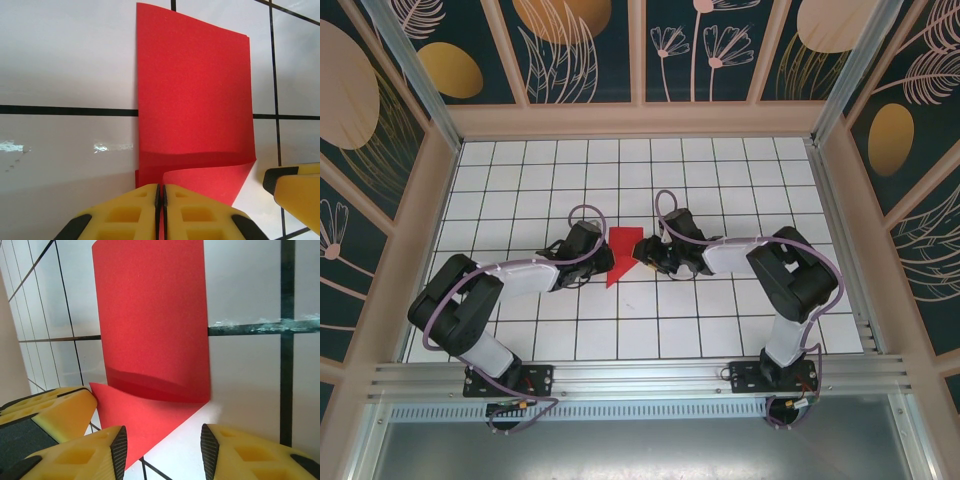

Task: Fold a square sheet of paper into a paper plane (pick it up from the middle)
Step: Third fold the triangle at the center of the table.

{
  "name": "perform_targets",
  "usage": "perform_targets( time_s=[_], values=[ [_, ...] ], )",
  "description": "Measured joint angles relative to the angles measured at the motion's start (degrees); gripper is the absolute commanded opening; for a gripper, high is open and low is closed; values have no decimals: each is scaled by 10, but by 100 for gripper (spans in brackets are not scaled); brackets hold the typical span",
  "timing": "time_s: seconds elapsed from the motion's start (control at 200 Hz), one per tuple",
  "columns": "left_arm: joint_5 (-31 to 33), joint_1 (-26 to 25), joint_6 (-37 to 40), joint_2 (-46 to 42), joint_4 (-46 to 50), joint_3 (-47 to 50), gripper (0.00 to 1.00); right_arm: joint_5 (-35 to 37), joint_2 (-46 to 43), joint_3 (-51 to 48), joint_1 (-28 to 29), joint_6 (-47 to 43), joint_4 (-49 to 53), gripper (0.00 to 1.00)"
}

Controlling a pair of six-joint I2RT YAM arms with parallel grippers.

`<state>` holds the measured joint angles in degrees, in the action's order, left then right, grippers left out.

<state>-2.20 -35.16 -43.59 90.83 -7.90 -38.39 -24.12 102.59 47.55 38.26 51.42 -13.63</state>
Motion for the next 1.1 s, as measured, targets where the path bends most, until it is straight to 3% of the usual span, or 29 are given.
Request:
perform_targets(
  time_s=[0.46,1.101],
  values=[
    [15,0,-4,18,7,0,12,0,17,14,0,15,0,47],
    [23,0,-10,24,11,0,12,-14,36,32,1,29,-16,41]
  ],
)
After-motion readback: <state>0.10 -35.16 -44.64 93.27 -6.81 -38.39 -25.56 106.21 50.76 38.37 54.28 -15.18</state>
